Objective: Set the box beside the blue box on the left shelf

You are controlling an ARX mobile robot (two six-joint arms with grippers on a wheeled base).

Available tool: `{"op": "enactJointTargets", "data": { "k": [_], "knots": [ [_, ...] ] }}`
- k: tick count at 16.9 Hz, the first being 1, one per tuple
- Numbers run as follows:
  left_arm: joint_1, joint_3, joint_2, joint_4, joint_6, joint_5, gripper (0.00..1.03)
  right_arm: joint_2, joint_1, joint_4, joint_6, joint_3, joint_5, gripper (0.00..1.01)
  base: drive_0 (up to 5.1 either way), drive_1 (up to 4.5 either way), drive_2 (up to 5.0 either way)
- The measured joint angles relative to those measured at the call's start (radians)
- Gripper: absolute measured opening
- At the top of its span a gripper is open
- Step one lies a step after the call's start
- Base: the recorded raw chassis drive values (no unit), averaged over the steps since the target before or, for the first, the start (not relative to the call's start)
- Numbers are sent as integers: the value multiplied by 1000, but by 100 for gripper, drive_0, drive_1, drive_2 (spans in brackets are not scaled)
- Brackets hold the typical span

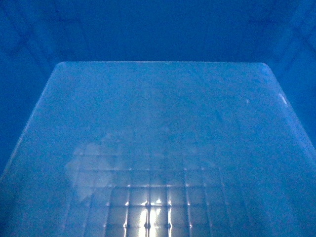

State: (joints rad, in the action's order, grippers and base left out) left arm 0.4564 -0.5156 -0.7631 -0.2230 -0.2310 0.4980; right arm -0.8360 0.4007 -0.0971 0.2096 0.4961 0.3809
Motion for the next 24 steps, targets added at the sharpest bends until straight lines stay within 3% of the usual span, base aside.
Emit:
{"op": "enactJointTargets", "data": {
  "k": [22,24],
  "knots": [
    [0,0,-2,-1,-1,0,8,0,0,-1,2,-1,0,10,0,0,0],
    [0,0,0,-5,-1,0,8,0,0,-4,2,-1,0,10,0,414,-415]
  ]
}}
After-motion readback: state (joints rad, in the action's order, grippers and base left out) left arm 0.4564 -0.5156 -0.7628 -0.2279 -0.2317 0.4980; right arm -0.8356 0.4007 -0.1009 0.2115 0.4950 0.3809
